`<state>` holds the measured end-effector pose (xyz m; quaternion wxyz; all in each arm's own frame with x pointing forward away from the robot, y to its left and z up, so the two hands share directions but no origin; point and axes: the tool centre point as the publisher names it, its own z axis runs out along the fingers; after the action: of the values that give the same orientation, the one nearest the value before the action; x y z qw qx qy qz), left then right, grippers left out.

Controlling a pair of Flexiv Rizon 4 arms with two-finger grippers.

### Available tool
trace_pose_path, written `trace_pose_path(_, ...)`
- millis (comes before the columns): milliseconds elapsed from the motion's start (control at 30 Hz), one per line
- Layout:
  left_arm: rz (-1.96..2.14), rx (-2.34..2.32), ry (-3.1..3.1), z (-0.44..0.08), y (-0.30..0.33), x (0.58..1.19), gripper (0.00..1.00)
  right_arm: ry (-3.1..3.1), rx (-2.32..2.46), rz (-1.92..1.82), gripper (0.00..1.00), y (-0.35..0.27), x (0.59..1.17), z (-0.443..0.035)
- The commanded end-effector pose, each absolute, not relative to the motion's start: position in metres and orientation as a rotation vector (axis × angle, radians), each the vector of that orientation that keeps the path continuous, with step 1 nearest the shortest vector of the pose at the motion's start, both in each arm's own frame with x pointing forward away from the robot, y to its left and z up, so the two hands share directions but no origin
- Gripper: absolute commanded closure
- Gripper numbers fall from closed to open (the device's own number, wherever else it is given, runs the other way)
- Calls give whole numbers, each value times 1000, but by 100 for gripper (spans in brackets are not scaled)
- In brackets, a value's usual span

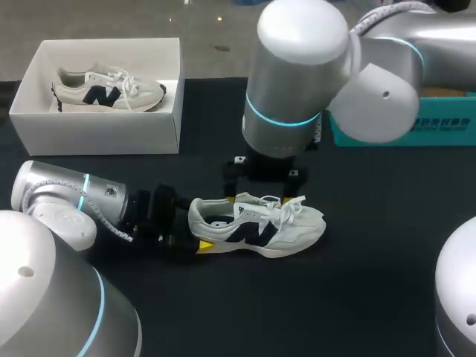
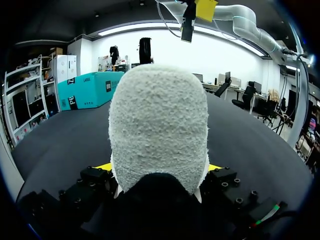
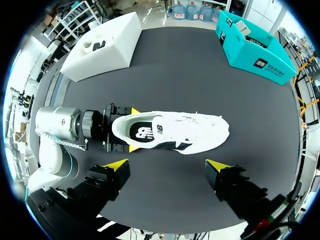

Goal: Take the shoe out of the shoebox, open the shoe tongue, remove and reinsert the insole, then place the shoe into the shoebox

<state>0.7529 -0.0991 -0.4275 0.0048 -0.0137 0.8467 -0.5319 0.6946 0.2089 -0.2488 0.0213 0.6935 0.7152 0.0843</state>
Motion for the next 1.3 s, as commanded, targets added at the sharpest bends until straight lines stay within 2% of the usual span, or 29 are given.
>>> trace_pose_path(33,-1664,-43,2652,-428,-100,752,100,2145,2140,92,0,258,699,-278)
trace_pose_path(567,-1664,-43,2652,-428,-100,752,100,2145,2140,92,0,258,699,-278)
trace_pose_path(933,-1664,-43,2652,-428,-100,752,100,2024,2160,25,0,237,733,-313)
trace_pose_path(1300,-1664,-43,2652,-428,-100,752,100,1975,2091,-98,0,235,738,-336)
